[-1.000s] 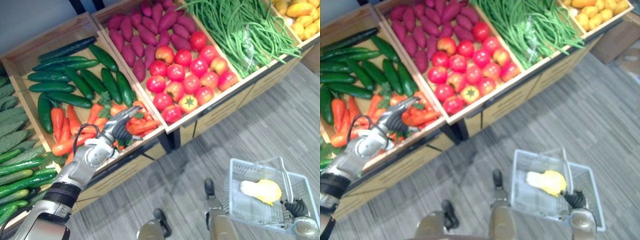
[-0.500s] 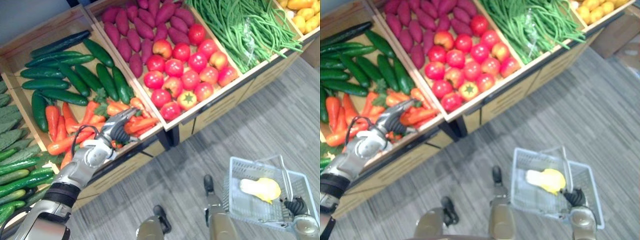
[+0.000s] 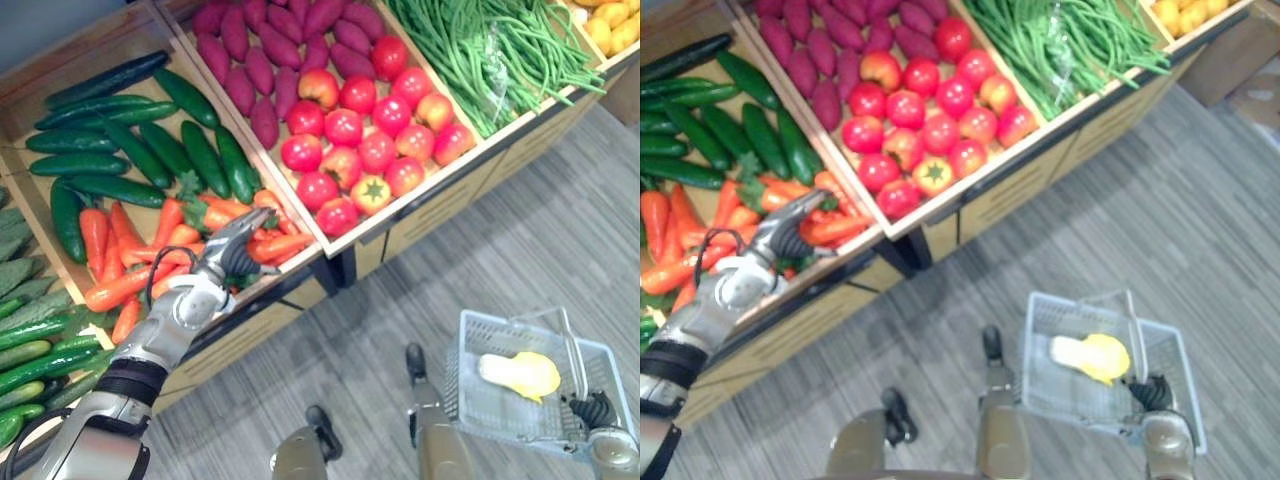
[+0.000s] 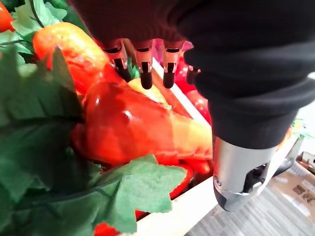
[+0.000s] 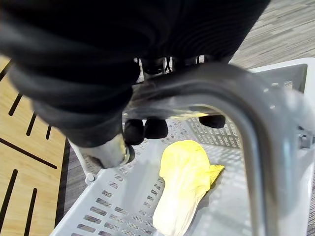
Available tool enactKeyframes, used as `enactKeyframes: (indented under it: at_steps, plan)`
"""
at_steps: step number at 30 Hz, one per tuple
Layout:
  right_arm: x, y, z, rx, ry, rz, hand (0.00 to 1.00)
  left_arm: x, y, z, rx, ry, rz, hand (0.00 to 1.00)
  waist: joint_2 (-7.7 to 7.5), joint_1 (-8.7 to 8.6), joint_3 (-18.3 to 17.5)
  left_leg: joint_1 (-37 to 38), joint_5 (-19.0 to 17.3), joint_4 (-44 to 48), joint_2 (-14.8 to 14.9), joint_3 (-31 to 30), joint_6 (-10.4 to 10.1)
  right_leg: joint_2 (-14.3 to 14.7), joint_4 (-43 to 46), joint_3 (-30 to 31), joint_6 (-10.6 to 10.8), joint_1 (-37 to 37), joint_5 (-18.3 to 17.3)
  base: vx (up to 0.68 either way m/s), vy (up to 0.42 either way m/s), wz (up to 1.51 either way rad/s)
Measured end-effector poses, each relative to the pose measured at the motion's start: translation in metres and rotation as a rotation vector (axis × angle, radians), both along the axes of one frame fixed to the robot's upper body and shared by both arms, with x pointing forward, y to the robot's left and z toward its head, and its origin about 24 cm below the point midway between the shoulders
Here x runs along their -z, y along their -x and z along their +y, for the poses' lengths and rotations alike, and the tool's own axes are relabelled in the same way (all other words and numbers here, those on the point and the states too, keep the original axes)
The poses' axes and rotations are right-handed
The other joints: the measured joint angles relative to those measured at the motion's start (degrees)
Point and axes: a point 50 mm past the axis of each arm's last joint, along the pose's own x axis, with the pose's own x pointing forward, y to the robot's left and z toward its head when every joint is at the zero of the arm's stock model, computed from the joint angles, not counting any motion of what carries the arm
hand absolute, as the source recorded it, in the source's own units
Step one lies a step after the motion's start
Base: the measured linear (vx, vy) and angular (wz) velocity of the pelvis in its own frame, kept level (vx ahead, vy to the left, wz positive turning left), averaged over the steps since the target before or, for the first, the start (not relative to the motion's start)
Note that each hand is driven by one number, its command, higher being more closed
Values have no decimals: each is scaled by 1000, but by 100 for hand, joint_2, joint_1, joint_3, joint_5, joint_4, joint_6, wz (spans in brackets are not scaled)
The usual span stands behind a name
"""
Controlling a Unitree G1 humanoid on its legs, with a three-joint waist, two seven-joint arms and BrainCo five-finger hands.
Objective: Pick vegetable in the basket
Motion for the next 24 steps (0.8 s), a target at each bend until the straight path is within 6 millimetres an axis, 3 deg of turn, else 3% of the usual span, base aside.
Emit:
enactKeyframes:
  at_steps: [3,4,24]
  plan:
    - [-1,-2,0,-2,0,-6,100,-2,-3,1,-6,-10,-2,0,0,-13,30,0,-6,10,29,7,-10,27,-1,7,-1,-3,1,-50,-75,-4]
    - [-1,-2,0,-2,0,-6,100,-1,-3,0,-7,-9,0,100,0,-14,30,0,-18,33,59,14,-28,49,-3,13,-1,-3,1,-55,-98,-7]
    - [-1,-4,3,-20,3,-6,100,12,-1,-12,79,-138,81,100,6,10,28,94,-30,76,102,14,-45,72,-68,18,-19,133,52,-56,-72,0]
